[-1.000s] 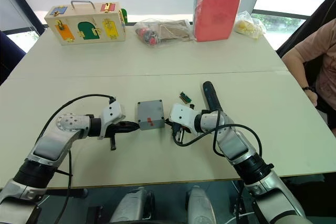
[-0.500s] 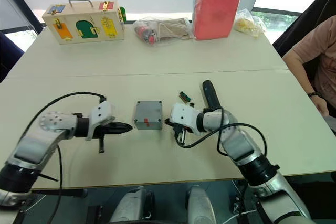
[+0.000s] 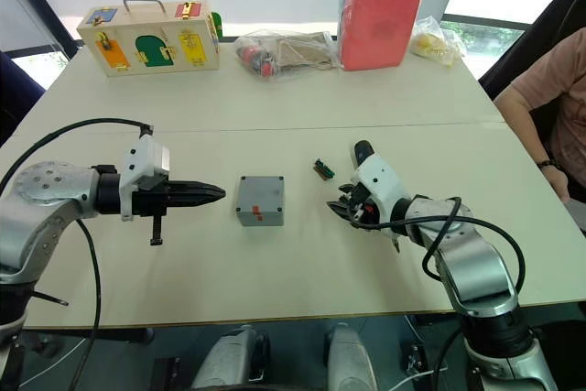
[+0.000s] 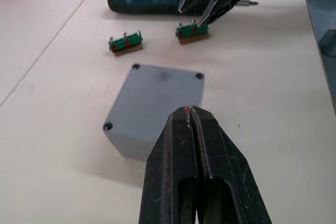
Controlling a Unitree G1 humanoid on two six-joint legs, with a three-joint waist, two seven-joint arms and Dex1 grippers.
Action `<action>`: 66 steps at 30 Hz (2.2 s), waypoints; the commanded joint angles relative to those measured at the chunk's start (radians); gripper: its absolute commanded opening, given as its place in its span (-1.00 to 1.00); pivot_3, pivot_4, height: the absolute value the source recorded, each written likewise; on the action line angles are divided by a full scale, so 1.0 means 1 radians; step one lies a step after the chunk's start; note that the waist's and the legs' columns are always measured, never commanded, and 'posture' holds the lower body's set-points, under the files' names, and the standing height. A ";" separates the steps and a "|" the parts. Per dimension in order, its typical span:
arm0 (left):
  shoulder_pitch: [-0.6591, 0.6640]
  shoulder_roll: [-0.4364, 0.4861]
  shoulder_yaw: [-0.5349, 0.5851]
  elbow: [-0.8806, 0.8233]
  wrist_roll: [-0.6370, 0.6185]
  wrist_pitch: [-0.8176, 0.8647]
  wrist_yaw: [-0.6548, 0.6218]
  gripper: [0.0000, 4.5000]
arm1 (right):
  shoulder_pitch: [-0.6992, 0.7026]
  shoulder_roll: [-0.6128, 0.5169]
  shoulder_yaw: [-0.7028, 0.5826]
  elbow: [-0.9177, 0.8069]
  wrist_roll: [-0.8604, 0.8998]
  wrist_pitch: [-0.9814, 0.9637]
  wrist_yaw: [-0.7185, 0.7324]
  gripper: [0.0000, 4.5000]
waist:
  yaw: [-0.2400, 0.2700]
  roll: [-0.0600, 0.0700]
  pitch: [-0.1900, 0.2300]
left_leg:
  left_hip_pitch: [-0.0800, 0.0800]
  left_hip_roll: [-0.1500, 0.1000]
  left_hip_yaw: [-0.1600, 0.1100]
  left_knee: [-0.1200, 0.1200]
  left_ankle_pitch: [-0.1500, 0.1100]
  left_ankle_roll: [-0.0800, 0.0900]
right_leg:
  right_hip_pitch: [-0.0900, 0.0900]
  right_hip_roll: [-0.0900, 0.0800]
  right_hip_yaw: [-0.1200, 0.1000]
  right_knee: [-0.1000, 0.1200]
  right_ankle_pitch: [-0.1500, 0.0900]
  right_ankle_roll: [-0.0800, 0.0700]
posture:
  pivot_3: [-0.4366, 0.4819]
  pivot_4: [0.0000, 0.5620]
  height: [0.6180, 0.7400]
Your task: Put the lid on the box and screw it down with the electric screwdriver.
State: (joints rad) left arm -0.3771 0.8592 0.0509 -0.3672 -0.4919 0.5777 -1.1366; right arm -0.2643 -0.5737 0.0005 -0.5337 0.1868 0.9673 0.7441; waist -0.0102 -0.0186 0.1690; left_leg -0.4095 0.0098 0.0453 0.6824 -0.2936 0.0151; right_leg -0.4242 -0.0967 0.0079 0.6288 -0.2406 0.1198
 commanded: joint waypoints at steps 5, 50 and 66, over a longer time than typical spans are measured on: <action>-0.052 -0.024 -0.039 -0.006 -0.002 -0.008 0.023 -1.00 | 0.014 0.030 -0.047 -0.036 0.046 0.095 -0.118 -0.10 | -0.001 0.000 0.000 | 0.000 0.000 0.000 0.000 0.000 0.000 | 0.000 0.000 0.000 0.000 0.000 0.000 | -0.05 -0.47 0.83; -0.079 -0.030 -0.053 0.000 0.001 -0.019 0.063 -1.00 | -0.007 0.036 -0.078 0.022 0.164 0.067 -0.209 -0.99 | -0.001 0.000 0.000 | 0.000 0.000 0.000 0.000 0.000 0.000 | 0.000 0.000 0.000 0.000 0.000 0.000 | -0.05 -0.47 0.83; -0.036 0.005 -0.004 0.021 0.014 -0.022 0.082 -1.00 | -0.378 0.007 -0.012 0.030 0.407 0.247 -0.097 -0.99 | -0.004 0.001 0.000 | 0.000 0.001 -0.001 0.000 0.000 0.000 | -0.001 0.001 0.000 0.000 0.000 0.000 | -0.05 -0.47 0.83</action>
State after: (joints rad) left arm -0.4211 0.8465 0.0074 -0.3340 -0.4802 0.5732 -1.0618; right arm -0.6023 -0.5799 -0.0487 -0.5058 0.5671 1.2080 0.6316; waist -0.0143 -0.0180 0.1694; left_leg -0.4095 0.0112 0.0446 0.6819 -0.2936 0.0153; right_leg -0.4250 -0.0951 0.0081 0.6288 -0.2407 0.1199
